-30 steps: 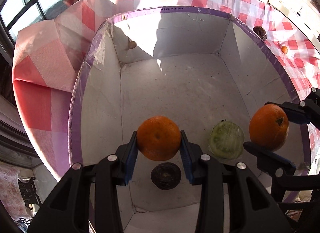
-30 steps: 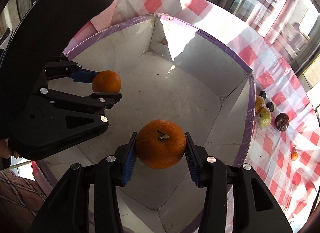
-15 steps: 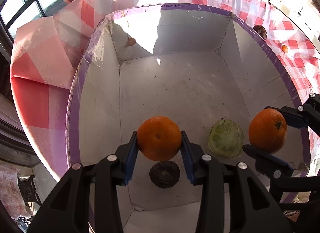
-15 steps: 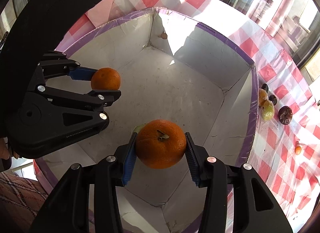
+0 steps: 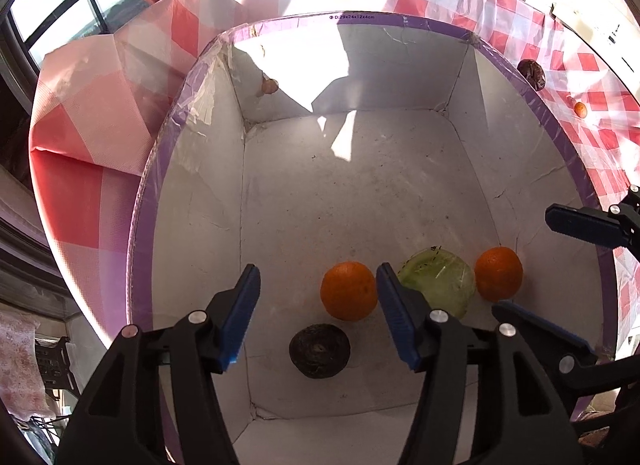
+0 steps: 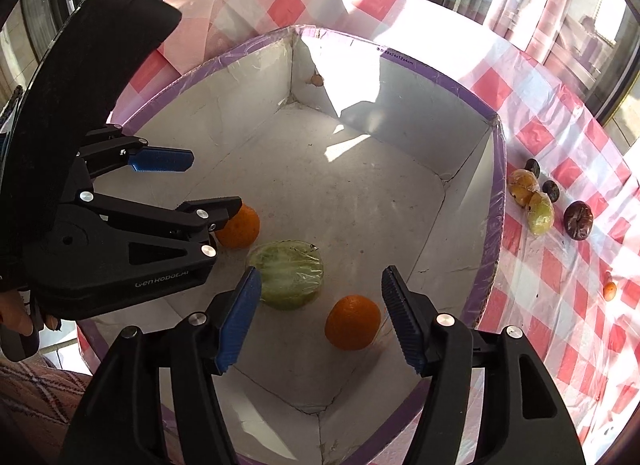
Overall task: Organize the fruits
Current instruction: 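Open both tools to release the oranges into the box and withdraw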
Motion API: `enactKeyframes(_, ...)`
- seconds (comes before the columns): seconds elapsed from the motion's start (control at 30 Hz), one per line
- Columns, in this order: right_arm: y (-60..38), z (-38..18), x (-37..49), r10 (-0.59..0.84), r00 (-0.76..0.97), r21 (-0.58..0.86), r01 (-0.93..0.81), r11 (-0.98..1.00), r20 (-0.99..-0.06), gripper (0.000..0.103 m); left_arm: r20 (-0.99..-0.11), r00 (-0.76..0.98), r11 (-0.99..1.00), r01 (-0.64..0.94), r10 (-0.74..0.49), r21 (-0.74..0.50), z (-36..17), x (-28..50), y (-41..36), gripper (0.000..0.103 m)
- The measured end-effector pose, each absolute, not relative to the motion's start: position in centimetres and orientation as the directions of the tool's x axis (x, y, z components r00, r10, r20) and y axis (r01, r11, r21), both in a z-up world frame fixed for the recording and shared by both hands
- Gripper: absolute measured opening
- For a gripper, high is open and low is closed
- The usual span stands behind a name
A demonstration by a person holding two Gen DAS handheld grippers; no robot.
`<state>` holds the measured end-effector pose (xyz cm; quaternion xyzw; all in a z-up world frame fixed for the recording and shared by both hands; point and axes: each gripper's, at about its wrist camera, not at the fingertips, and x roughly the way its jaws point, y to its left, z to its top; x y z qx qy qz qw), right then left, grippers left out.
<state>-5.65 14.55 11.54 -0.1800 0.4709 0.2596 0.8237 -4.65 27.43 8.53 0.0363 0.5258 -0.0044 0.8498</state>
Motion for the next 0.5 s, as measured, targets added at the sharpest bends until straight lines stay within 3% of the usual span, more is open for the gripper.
enactKeyframes(0.07, 13.7, 11.8, -5.5, 0.284, 0.424, -0.027, -0.593, 0.805, -0.86, 0.066, -0.881, 0.468, 0.996, 0.015, 0.075, 0.093, 9.0, -4.6, 27.0, 0.085)
enactKeyframes(0.1, 13.2, 12.0, -5.5, 0.3, 0.426, -0.013, -0.592, 0.806, -0.854, 0.066, -0.869, 0.483, 0.993, -0.008, 0.109, 0.12, 9.4, -4.7, 26.7, 0.088)
enactKeyframes(0.23, 10.2, 13.1, -5.4, 0.379, 0.45, 0.058, -0.58, 0.813, -0.808, 0.072, -0.812, 0.548, 0.979, -0.091, 0.204, 0.185, 11.5, -4.6, 25.7, 0.09)
enactKeyframes(0.33, 7.3, 13.9, -5.1, 0.415, 0.483, 0.101, -0.551, 0.828, -0.771, 0.076, -0.753, 0.6, 0.962, -0.15, 0.271, 0.227, 13.4, -4.4, 24.0, 0.098)
enactKeyframes(0.5, 1.2, 14.0, -3.6, 0.406, 0.537, 0.156, -0.45, 0.879, -0.739, 0.081, -0.658, 0.704, 0.956, -0.113, 0.268, 0.269, 15.9, -4.2, 18.3, 0.1)
